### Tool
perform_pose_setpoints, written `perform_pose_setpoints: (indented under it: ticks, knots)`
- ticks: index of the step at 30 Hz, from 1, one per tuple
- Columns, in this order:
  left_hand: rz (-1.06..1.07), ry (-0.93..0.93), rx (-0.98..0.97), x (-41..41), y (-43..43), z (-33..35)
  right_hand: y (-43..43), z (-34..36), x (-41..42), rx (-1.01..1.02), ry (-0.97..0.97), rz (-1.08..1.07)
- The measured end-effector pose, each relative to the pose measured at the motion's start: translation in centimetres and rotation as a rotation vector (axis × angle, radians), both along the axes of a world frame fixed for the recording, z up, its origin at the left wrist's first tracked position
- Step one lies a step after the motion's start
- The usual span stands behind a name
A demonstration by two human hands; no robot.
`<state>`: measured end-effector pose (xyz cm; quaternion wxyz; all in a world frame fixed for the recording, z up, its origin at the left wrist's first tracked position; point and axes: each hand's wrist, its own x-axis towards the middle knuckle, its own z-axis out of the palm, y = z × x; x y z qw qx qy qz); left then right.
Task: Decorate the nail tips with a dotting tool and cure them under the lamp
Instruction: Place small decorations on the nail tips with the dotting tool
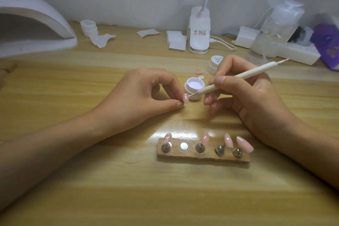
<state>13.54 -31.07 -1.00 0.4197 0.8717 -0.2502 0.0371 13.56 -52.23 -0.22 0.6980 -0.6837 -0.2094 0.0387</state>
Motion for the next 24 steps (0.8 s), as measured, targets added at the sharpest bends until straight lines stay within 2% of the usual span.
perform_pose_setpoints:
  ticks: [24]
  knots:
    - [0.006,-0.003,0.000,0.00,-0.04,-0.04,0.18,0.05,-0.09,-0.047,0.038,0.002]
